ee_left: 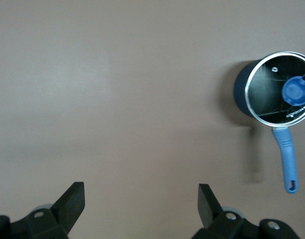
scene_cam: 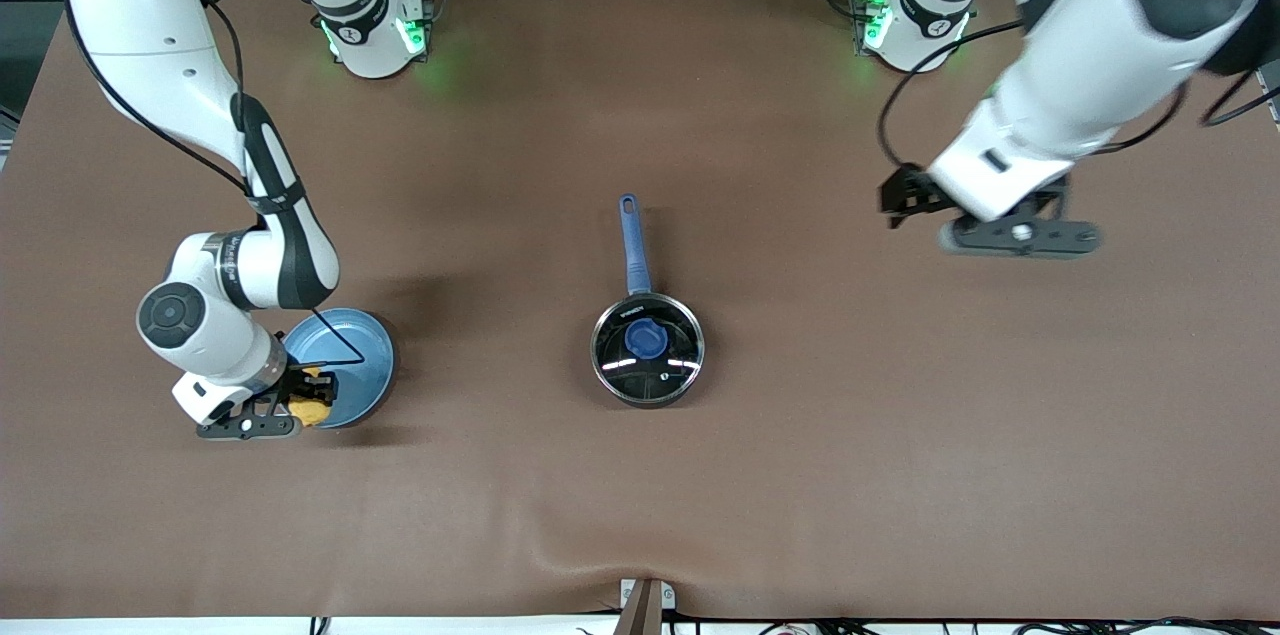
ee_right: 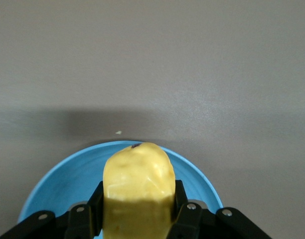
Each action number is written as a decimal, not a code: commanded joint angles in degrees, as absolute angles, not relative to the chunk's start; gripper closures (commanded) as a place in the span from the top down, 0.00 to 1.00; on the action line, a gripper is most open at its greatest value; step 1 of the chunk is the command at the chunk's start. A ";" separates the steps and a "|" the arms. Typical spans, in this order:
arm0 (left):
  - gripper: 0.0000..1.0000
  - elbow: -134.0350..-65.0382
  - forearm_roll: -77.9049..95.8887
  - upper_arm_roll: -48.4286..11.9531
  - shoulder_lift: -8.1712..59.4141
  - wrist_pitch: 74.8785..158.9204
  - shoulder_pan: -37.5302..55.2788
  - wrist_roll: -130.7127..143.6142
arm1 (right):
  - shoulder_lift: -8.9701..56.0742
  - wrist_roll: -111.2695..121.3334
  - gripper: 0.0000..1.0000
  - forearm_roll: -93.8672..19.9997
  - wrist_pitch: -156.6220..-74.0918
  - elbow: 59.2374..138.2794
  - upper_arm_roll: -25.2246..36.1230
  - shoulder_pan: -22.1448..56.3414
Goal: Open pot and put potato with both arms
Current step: 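Grasp the potato with the right gripper while the left gripper reaches the pot, then lower the left gripper onto the blue lid knob and grasp it, then lift the lid off with the left gripper while the right gripper carries the potato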
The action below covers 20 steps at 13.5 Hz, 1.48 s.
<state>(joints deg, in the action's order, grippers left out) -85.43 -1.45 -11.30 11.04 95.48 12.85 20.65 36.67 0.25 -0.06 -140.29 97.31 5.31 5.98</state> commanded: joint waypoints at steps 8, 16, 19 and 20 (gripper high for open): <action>1.00 -76.03 -9.83 -10.20 32.23 112.29 30.74 50.76 | 25.67 -4.91 0.00 -6.49 -130.88 98.53 0.54 8.44; 1.00 -73.39 -12.92 -7.21 42.53 128.92 36.65 58.88 | 23.20 -8.79 0.00 -9.83 -128.94 98.44 -0.62 12.74; 1.00 -72.95 -12.83 -1.34 45.17 133.06 41.55 59.76 | 23.12 -9.05 0.00 -10.72 -127.80 98.35 -0.62 13.01; 1.00 -72.69 -12.75 -0.01 45.96 133.76 42.53 60.55 | 23.03 -10.79 0.00 -12.20 -127.27 98.26 -0.62 13.36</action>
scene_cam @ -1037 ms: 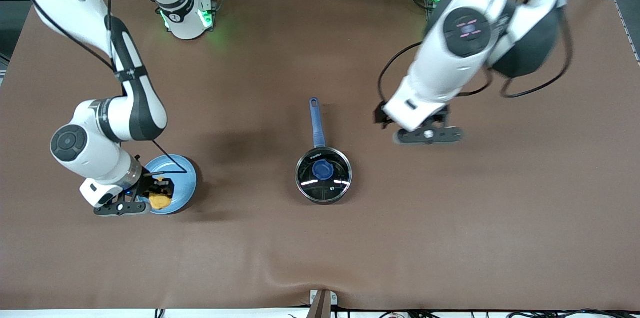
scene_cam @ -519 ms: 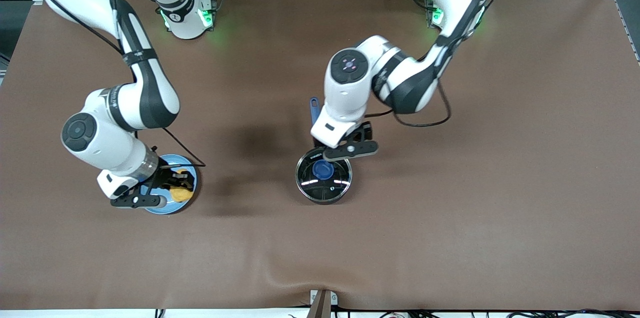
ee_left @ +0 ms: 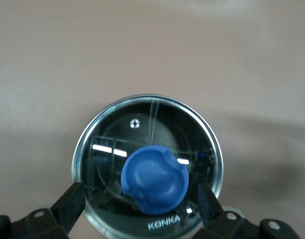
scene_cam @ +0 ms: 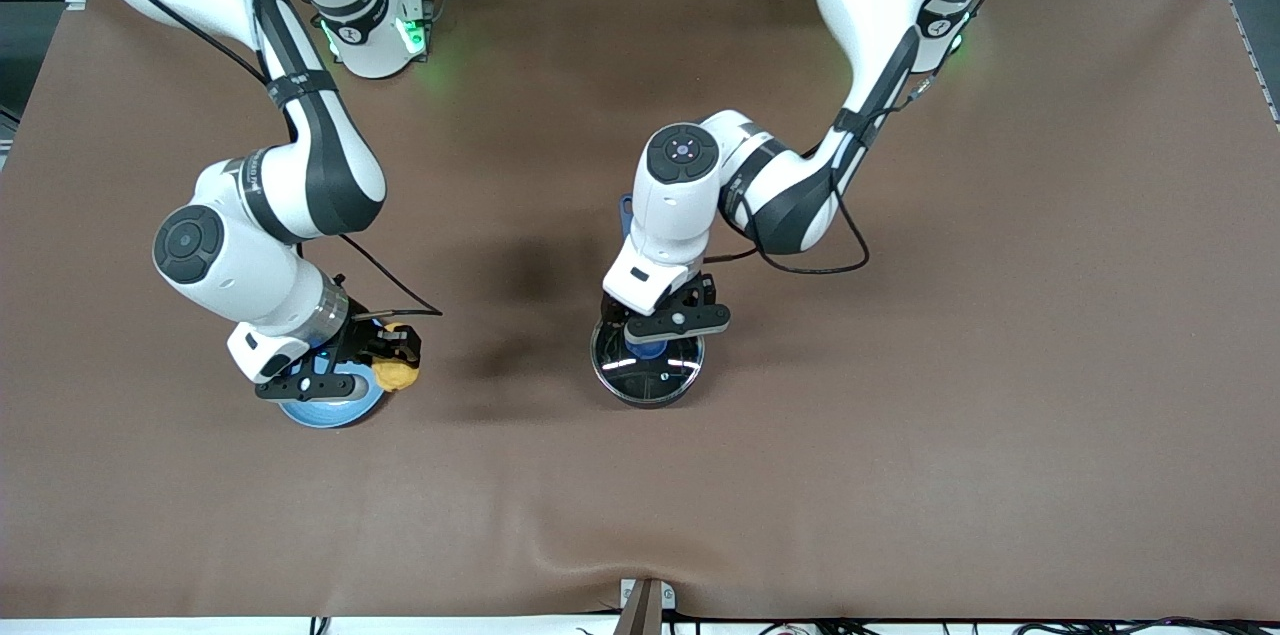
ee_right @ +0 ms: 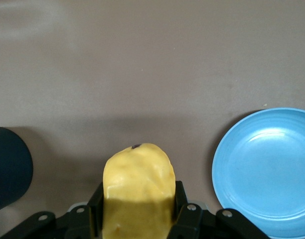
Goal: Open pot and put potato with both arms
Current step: 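Lift the lid off with the left gripper while the right gripper carries the potato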
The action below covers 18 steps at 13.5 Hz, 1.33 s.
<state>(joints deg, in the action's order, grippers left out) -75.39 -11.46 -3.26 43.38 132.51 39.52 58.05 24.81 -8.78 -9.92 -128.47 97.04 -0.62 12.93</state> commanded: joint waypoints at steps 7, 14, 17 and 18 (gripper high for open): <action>1.00 -72.69 -12.83 0.79 47.90 137.28 42.71 61.17 | 22.50 -18.01 0.00 -13.36 -123.49 95.28 -0.62 17.05; 0.82 -72.77 -12.75 0.88 48.25 137.99 42.71 62.05 | 22.67 -23.28 0.00 -13.62 -123.49 93.34 -0.62 20.47; 0.21 -72.77 -12.83 0.88 48.34 137.99 42.71 66.87 | 22.85 -25.31 0.00 -13.62 -123.49 92.03 -0.62 21.53; 0.15 -72.77 -12.75 0.88 48.25 137.99 42.71 66.97 | 22.85 -25.66 0.00 -13.62 -123.49 91.76 -0.62 21.62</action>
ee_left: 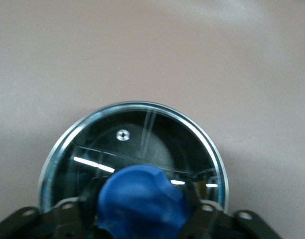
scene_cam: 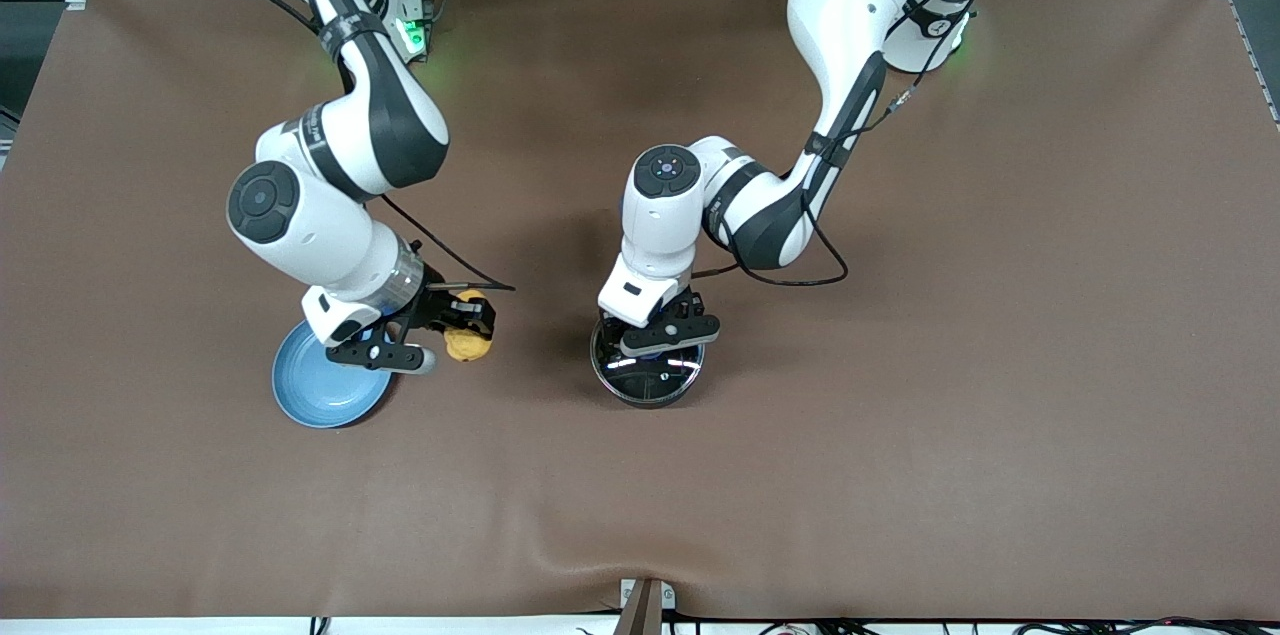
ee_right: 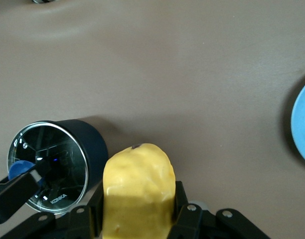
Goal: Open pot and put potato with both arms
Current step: 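Lift the lid off with the left gripper while the right gripper carries the potato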
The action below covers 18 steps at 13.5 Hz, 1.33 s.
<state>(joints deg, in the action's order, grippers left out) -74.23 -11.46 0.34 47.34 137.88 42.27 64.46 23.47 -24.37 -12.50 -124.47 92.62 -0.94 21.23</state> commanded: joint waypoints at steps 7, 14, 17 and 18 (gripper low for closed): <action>0.00 -73.21 -7.67 -0.18 40.72 134.75 37.98 63.74 | 23.46 -27.33 0.00 -16.96 -123.66 90.09 -0.53 23.98; 0.00 -94.09 -0.62 -0.17 21.82 131.57 28.93 46.35 | 36.19 -28.04 0.00 -11.08 -127.96 78.77 -0.09 32.51; 0.00 -105.26 2.10 -1.40 16.63 137.87 23.31 35.37 | 40.33 -27.86 0.00 -10.28 -133.48 76.20 0.00 34.10; 0.00 -107.90 2.46 -2.19 15.74 139.29 21.29 32.11 | 41.39 -27.77 0.00 -9.41 -135.42 76.11 0.00 34.71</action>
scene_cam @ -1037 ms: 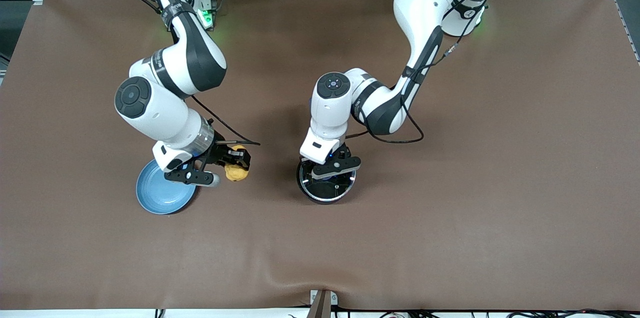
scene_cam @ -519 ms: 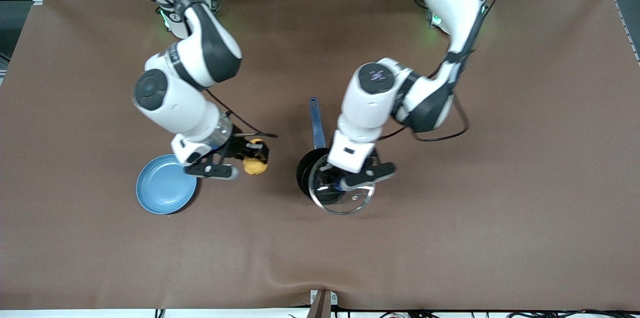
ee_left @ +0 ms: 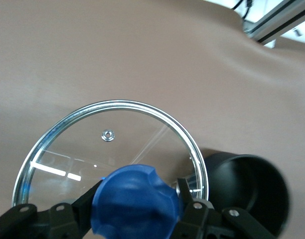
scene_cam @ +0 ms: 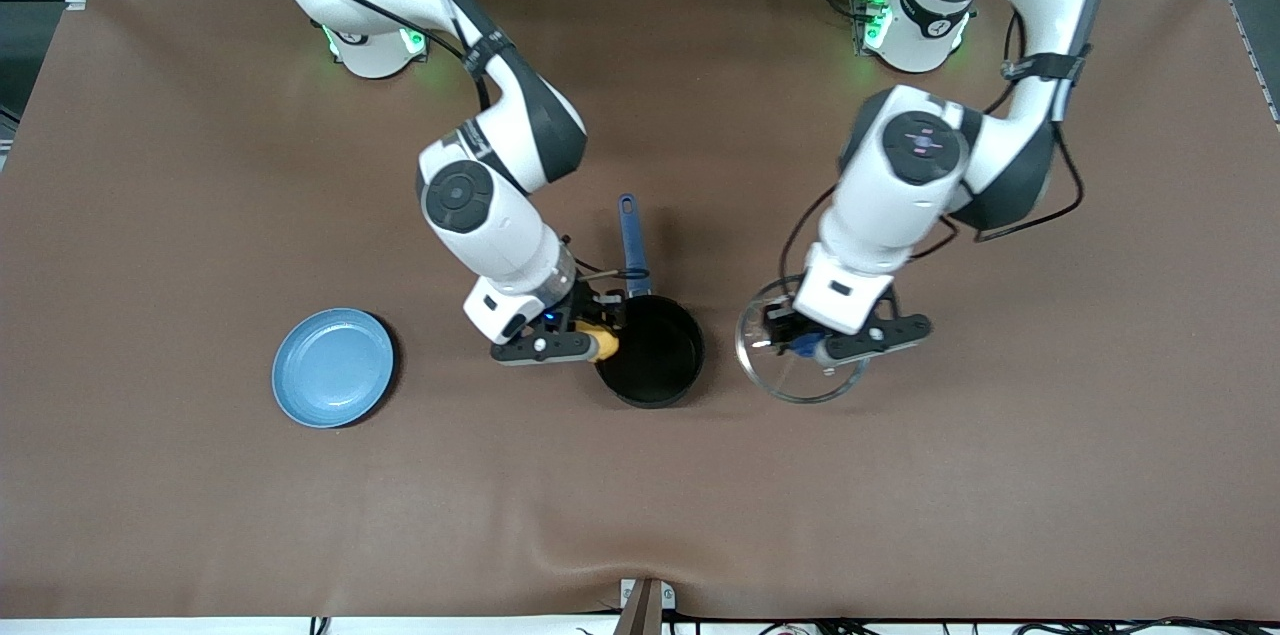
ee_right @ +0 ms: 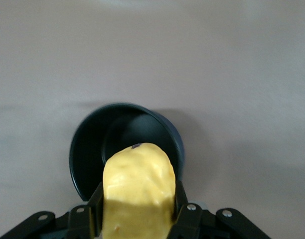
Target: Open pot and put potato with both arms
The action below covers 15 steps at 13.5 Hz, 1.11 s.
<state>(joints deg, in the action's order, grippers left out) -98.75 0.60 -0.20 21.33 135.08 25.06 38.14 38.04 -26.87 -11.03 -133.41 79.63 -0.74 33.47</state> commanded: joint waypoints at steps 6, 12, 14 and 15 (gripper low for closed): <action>0.02 -116.44 5.79 -4.13 16.96 148.68 11.35 15.14 | 51.31 -27.95 0.00 -6.07 -138.34 67.51 0.35 38.32; 0.02 -118.30 6.59 -4.57 24.77 161.61 10.19 12.92 | 55.19 -29.87 0.00 -3.96 -139.74 66.80 0.96 39.99; 0.02 -118.30 6.59 -4.57 26.10 162.95 10.11 12.14 | 56.59 -29.97 0.00 -3.95 -140.88 66.80 1.49 40.60; 0.02 -118.39 6.59 -4.57 26.10 162.95 10.02 11.17 | 57.12 -29.97 0.00 -3.96 -141.32 66.80 1.49 40.87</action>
<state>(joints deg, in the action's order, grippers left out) -118.52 5.15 -4.19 26.28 161.94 10.48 13.92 54.65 -27.91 -5.22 -140.58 69.36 0.38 39.63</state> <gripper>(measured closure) 0.396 0.441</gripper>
